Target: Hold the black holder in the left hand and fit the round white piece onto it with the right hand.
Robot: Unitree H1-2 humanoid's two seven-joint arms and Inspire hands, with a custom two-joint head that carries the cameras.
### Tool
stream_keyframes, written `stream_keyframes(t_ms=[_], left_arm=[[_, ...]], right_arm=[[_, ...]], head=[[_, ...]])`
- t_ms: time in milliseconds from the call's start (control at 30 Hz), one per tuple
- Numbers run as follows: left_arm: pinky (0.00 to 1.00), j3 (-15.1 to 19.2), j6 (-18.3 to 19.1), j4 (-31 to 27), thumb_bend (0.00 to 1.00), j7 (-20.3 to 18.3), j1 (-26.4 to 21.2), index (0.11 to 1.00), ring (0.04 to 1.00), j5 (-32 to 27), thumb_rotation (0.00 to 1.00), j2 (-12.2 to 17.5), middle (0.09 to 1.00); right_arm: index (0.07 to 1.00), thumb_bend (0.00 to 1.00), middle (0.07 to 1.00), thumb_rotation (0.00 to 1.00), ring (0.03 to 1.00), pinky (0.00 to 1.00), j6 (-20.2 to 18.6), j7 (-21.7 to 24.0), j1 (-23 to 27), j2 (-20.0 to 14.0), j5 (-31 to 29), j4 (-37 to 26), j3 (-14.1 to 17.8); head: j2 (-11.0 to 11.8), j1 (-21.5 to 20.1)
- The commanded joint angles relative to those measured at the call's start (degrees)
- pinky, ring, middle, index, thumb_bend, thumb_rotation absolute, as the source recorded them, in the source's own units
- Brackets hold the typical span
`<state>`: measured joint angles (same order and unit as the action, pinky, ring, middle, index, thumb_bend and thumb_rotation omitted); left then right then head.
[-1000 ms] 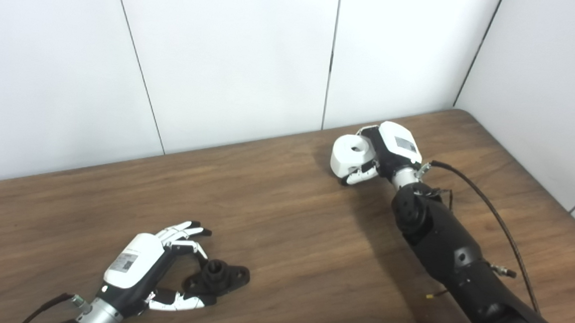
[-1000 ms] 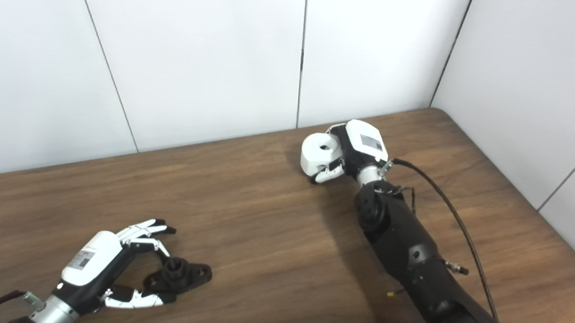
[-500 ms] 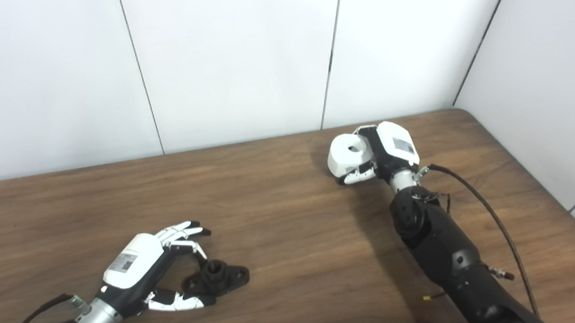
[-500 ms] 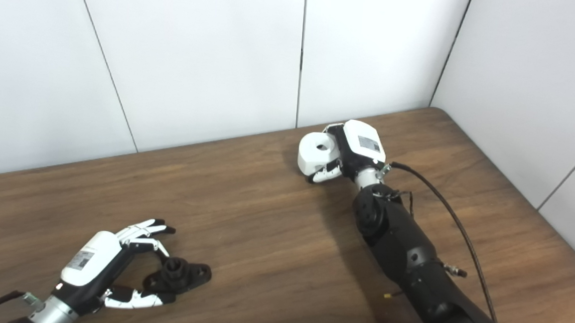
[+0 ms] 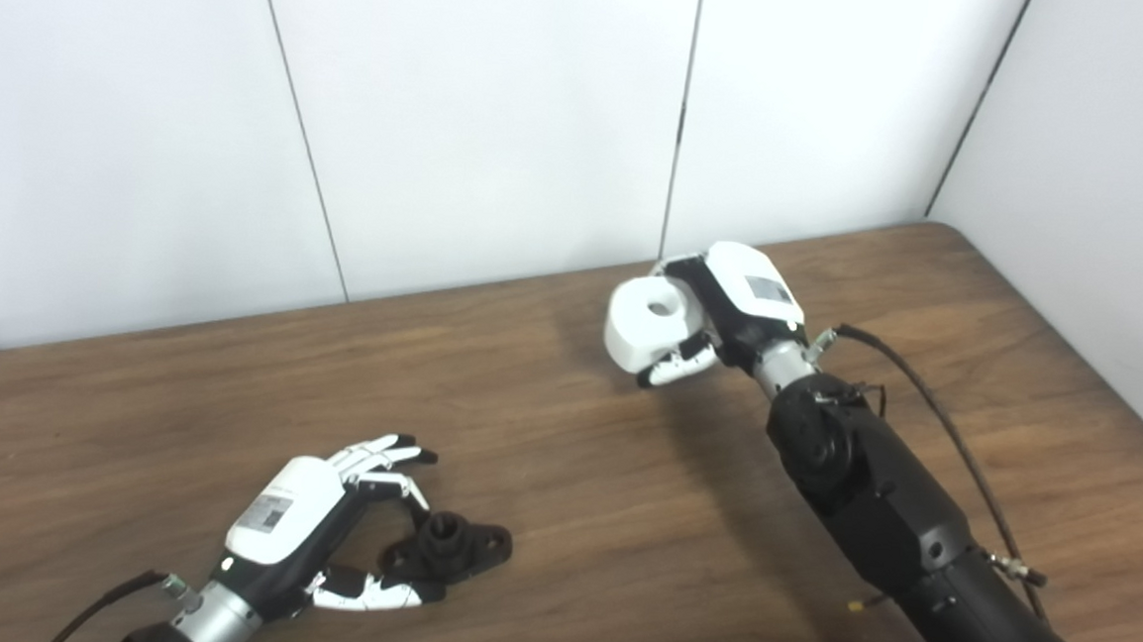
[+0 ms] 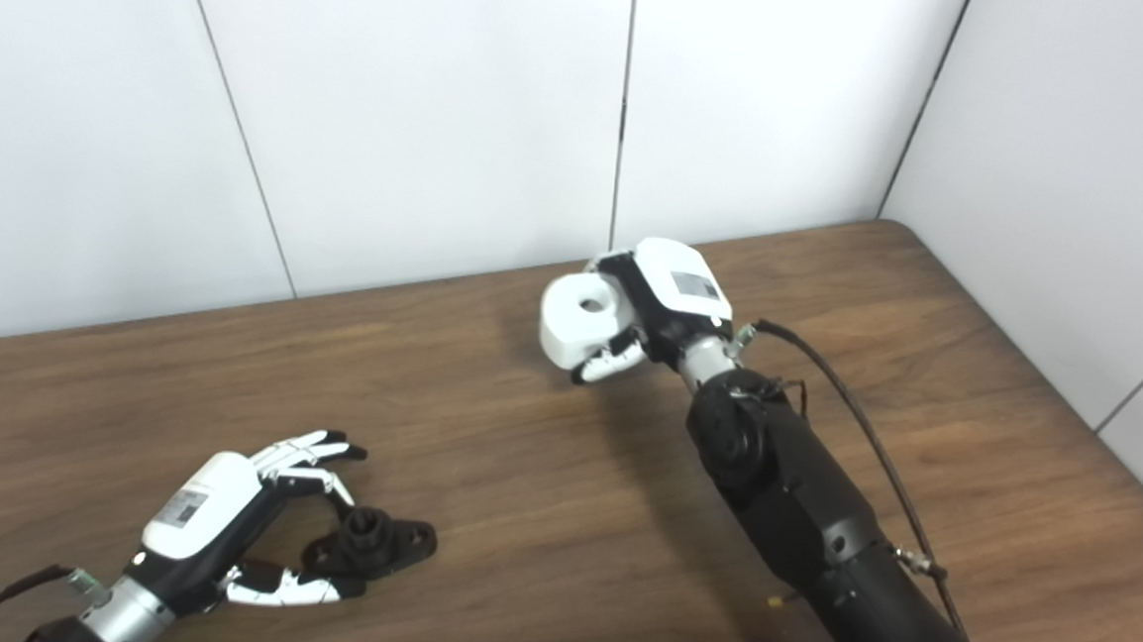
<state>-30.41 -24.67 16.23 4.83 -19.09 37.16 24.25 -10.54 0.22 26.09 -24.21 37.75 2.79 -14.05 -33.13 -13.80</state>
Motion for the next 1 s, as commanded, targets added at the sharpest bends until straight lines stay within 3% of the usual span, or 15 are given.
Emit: stream_keyframes(t_ms=[0, 567, 800, 967], left_arm=[[0.89, -3.00, 3.23, 4.09, 0.52, -5.06, 3.61, 0.484, 0.915, 5.54, 0.05, 0.76, 0.854], [0.91, -3.70, 7.14, 3.00, 0.52, -6.52, 2.37, 0.485, 0.933, 6.22, 0.05, -1.55, 0.872], [0.92, -4.43, 8.96, 2.09, 0.52, -7.00, 1.88, 0.485, 0.941, 6.66, 0.06, -2.24, 0.875], [0.92, -4.79, 9.88, 1.92, 0.52, -6.93, 1.71, 0.485, 0.943, 6.74, 0.06, -2.60, 0.877]], right_arm=[[0.481, 0.52, 0.667, 0.14, 0.675, 0.56, 0.21, 1.54, 2.38, 0.43, 0.32, -4.07, 0.12], [0.478, 0.52, 0.637, 0.13, 0.617, 0.53, 4.18, 12.22, 0.84, 1.10, -0.97, -18.21, -0.62], [0.478, 0.52, 0.645, 0.13, 0.633, 0.54, 2.81, 17.45, 0.28, 1.77, -1.38, -23.11, -0.75], [0.478, 0.52, 0.643, 0.13, 0.619, 0.52, 4.11, 19.40, 0.01, 2.06, -2.44, -24.39, -0.89]], head=[[-0.30, 0.52], [-2.61, 8.41], [-3.53, 11.49], [-4.08, 12.82]])
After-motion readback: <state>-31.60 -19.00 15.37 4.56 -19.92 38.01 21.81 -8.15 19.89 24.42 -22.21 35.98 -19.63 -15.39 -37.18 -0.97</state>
